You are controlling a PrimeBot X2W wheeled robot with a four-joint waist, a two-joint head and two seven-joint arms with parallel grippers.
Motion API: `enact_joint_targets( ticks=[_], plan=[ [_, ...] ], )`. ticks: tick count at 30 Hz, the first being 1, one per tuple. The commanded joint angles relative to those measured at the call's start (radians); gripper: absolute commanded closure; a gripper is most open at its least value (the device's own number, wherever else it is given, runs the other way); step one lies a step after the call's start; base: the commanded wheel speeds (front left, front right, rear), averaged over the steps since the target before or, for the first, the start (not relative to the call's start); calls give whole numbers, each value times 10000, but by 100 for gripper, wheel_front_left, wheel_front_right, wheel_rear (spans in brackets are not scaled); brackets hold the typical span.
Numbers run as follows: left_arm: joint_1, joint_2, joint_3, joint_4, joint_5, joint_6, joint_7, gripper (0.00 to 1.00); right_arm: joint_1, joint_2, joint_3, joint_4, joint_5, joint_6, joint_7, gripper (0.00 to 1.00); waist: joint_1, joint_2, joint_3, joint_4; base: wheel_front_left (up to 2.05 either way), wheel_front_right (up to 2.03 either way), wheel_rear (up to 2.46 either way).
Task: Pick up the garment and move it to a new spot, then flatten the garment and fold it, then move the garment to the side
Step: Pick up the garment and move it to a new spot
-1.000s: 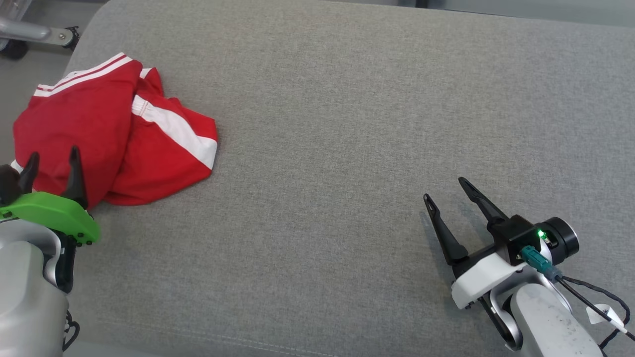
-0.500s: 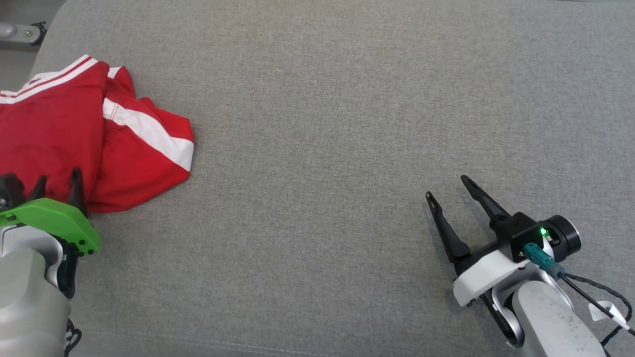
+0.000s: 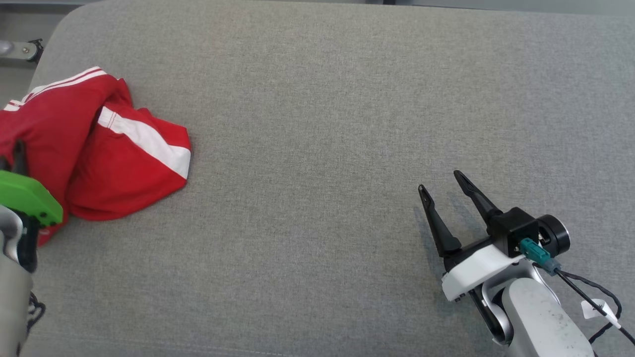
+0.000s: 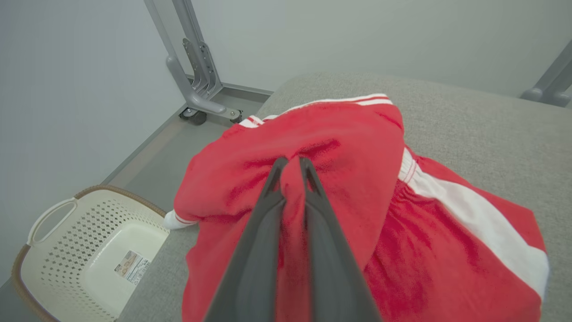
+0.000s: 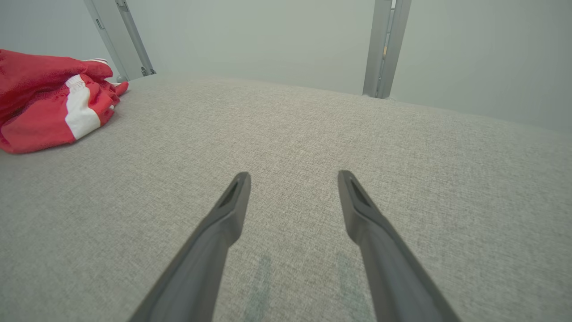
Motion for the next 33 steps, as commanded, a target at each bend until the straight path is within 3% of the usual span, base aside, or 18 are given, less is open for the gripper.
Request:
enact_joint_targets(
  ticks=[1,6,11,18,22,27,33],
  plan=[
    [-351,248,-71,-255,203,-22,-129,100,95,47,-45,-4,54,-10,-35,0,0,0,-199,-70,0,0,0],
    [-1017,777,127,-1846,863,15,-189,100,263,336,-139,-36,177,-10,-37,0,0,0,-566,-234,0,0,0],
    [-921,548,534,-3849,1644,30,-168,100,306,600,-235,-91,297,-10,-35,0,0,0,-910,-624,0,0,0],
    [-267,-791,260,-5825,2346,-12,-169,100,572,841,-653,-83,436,-10,-37,0,0,0,-1308,-1559,0,0,0],
    [189,-1868,-430,-6252,2247,-25,-170,100,672,880,-927,-25,399,-10,-37,0,0,0,-1504,-2226,0,0,0],
    [646,-2796,-1056,-6493,1960,-20,-170,100,640,907,-1040,-133,355,-10,-37,0,0,0,-1512,-3170,0,0,0],
    [1387,-3281,-1335,-6573,1982,-20,-169,100,679,928,-1225,-171,435,-8,-35,0,0,0,-1408,-3894,0,0,0]
  ],
)
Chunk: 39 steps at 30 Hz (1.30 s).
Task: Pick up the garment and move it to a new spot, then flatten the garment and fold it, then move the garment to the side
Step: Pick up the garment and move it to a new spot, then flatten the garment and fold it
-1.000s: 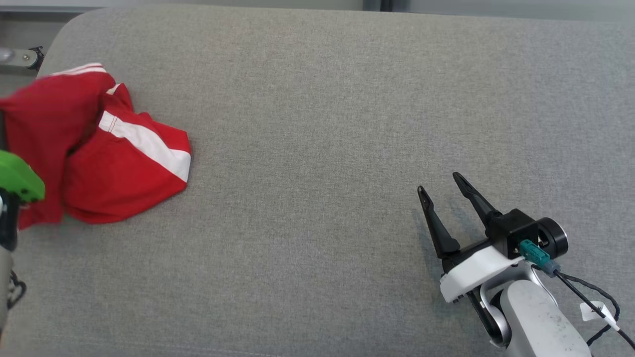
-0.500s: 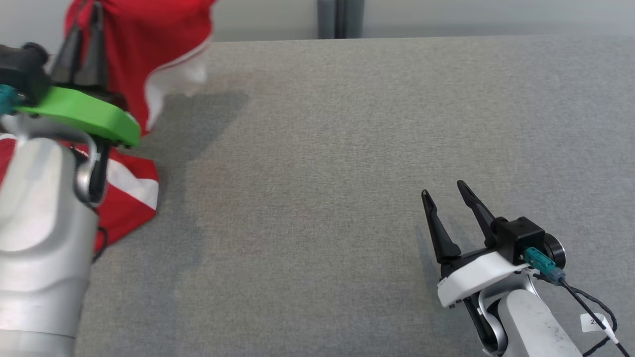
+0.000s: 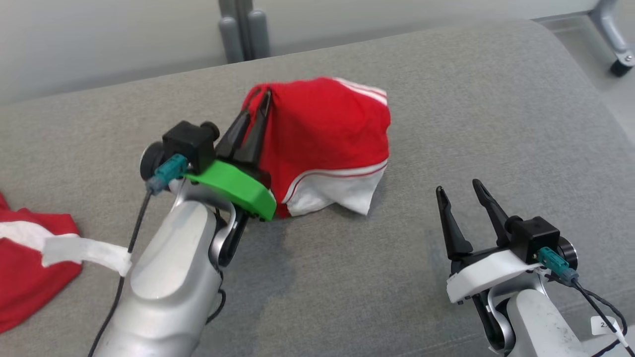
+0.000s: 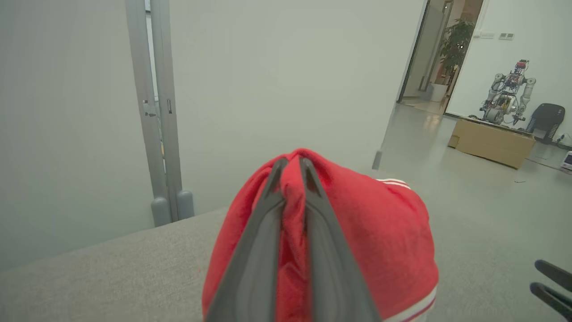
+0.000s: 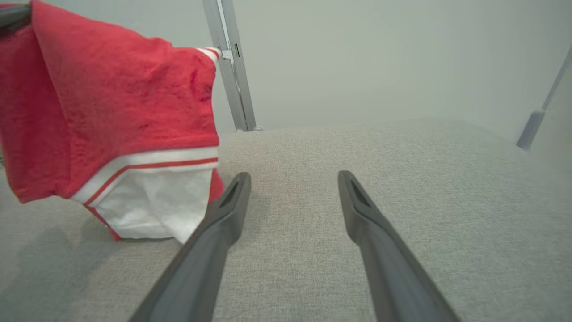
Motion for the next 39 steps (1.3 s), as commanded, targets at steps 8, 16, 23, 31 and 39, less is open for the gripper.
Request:
enact_joint_targets(
  ticks=[8,16,23,31,39],
  plan=[
    [1123,-35,287,1654,523,-21,-17,100,-58,6,39,-166,-95,-8,-35,0,0,-1,199,-1103,0,0,0],
    [2058,-197,1441,1770,1412,97,-17,0,-45,3,-10,-293,-237,-8,-35,0,0,-1,6,-575,0,0,0],
    [3554,-221,2946,142,2591,365,-17,0,201,-2,-307,-437,-445,-8,-35,0,0,-1,-516,326,0,0,0],
    [5089,-354,4352,-1060,3102,319,-16,0,525,-1,-564,-269,-534,-8,-36,0,0,-1,-1101,914,0,0,0],
    [6137,-427,5246,-1634,3273,245,-16,0,794,0,-665,-224,-636,-8,-35,0,0,-1,-1400,1136,0,0,0]
  ],
)
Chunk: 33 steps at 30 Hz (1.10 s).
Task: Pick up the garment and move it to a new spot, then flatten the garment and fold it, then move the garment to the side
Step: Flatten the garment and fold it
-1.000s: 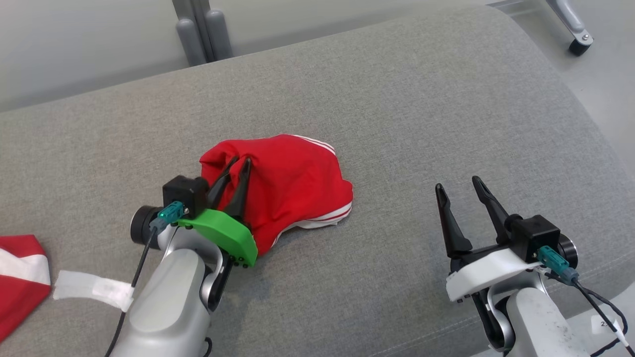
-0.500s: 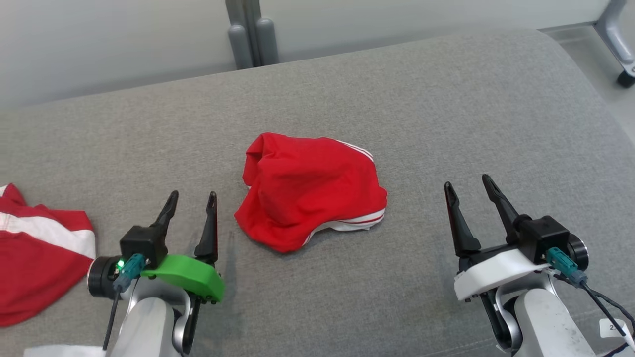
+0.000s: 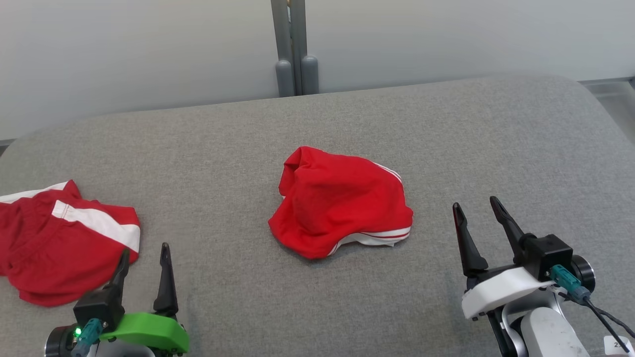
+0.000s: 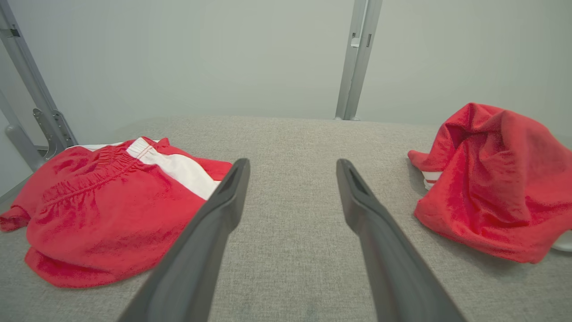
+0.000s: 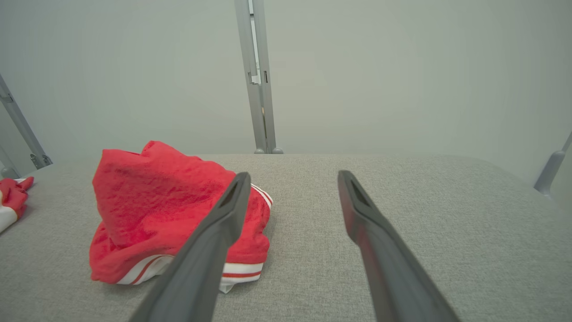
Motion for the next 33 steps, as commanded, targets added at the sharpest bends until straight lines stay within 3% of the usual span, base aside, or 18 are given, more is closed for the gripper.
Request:
enact_joint_targets(
  ticks=[1,14,33],
  plan=[
    [232,-3,99,-98,92,-6,1,0,155,-25,-62,9,-125,-10,-35,0,0,0,-144,135,0,0,0],
    [607,-16,-124,-262,-30,182,1,0,472,-25,-297,88,-10,-10,-36,0,0,0,-314,353,0,0,0],
    [422,-6,-733,-356,-278,-5,1,0,277,-26,98,575,266,-10,-35,0,0,0,195,821,0,0,0]
  ],
)
